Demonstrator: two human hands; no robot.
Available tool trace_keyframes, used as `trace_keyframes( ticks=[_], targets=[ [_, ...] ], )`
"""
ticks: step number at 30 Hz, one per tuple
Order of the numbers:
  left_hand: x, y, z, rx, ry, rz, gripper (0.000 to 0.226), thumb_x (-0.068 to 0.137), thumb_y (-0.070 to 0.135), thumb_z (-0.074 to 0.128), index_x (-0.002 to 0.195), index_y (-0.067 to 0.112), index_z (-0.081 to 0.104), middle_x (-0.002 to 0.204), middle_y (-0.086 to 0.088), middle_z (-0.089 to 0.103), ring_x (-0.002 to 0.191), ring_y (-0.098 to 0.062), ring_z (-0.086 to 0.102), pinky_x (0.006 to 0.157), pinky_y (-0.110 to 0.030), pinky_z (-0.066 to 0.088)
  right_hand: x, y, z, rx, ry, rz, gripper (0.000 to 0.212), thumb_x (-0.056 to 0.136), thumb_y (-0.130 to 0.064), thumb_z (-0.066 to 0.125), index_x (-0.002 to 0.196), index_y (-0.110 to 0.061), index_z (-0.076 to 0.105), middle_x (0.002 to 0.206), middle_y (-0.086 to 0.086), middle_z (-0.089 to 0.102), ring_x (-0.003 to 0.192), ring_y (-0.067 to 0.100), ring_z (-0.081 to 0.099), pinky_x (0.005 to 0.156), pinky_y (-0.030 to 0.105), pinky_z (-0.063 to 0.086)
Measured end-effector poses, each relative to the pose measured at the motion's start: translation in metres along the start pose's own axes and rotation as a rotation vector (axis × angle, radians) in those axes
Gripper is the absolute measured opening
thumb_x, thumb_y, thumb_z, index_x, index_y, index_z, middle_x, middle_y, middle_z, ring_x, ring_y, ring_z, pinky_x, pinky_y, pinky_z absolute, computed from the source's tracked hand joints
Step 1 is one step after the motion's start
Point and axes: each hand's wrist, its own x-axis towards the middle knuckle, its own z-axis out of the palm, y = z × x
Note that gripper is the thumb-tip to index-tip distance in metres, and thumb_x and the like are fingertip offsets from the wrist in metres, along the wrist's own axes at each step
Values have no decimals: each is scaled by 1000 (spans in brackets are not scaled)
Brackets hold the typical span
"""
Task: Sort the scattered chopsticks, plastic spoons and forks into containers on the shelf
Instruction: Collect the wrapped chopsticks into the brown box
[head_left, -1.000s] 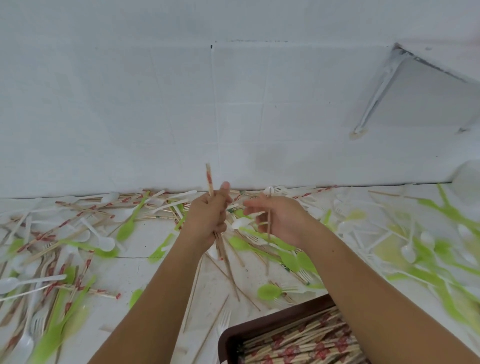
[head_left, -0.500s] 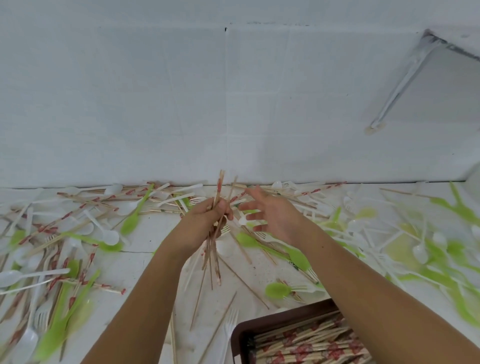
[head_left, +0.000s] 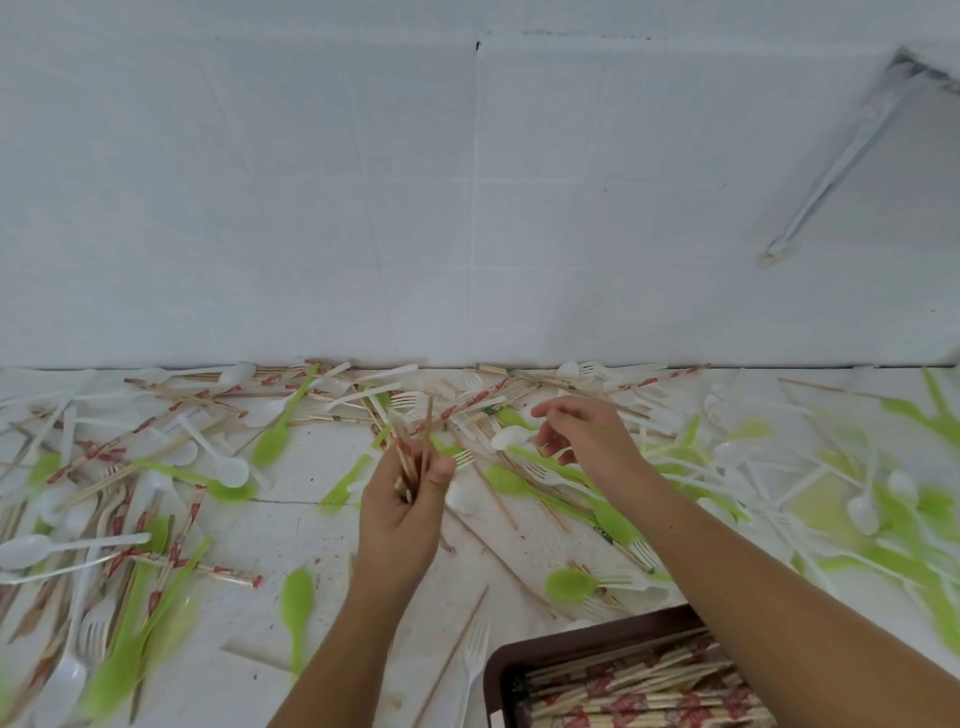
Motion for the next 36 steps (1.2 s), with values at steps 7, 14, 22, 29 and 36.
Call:
trace_keyframes(
  ticks=[7, 14, 22, 29, 36],
  targets=[
    [-17, -50, 13, 65, -9, -182, 74, 91, 63, 64, 74, -6, 48, 58, -6, 36, 54, -13, 40, 64, -34, 50, 10, 19, 8, -725, -263, 132, 20, 83, -9, 62, 94, -12, 79, 84, 2, 73, 78, 16, 70, 59, 31, 53],
    [4, -40, 8, 190, 82, -423, 50, 97, 55, 61, 66, 17, 60, 49, 0, 48, 45, -18, 47, 48, -33, 42, 1, 39, 38, -1471, -228, -77, 7, 89, -14, 68, 94, -13, 64, 75, 0, 49, 69, 21, 54, 59, 31, 46],
    [-11, -66, -17, 1005, -64, -401, 24, 91, 34, 70, 84, 18, 54, 80, 1, 58, 68, -16, 54, 58, -32, 38, -3, 38, 40, -1535, -196, -92, 27, 85, -10, 68, 68, -15, 47, 71, 1, 47, 65, 17, 51, 58, 28, 46],
    [-13, -54, -17, 1058, -74, -407, 16, 91, 22, 61, 77, 18, 55, 76, 0, 58, 67, -20, 57, 57, -31, 46, -8, 34, 40, -1465, -163, -54, 22, 80, -20, 70, 70, -17, 51, 73, -2, 54, 62, 15, 52, 50, 26, 42],
    [-3, -33, -26, 839, 1, -445, 21, 89, 21, 61, 69, 16, 59, 65, -3, 60, 60, -22, 57, 53, -27, 39, -5, 32, 38, -1476, -186, -41, 12, 78, -17, 66, 73, -16, 56, 71, -3, 59, 61, 15, 58, 50, 25, 47]
  ],
)
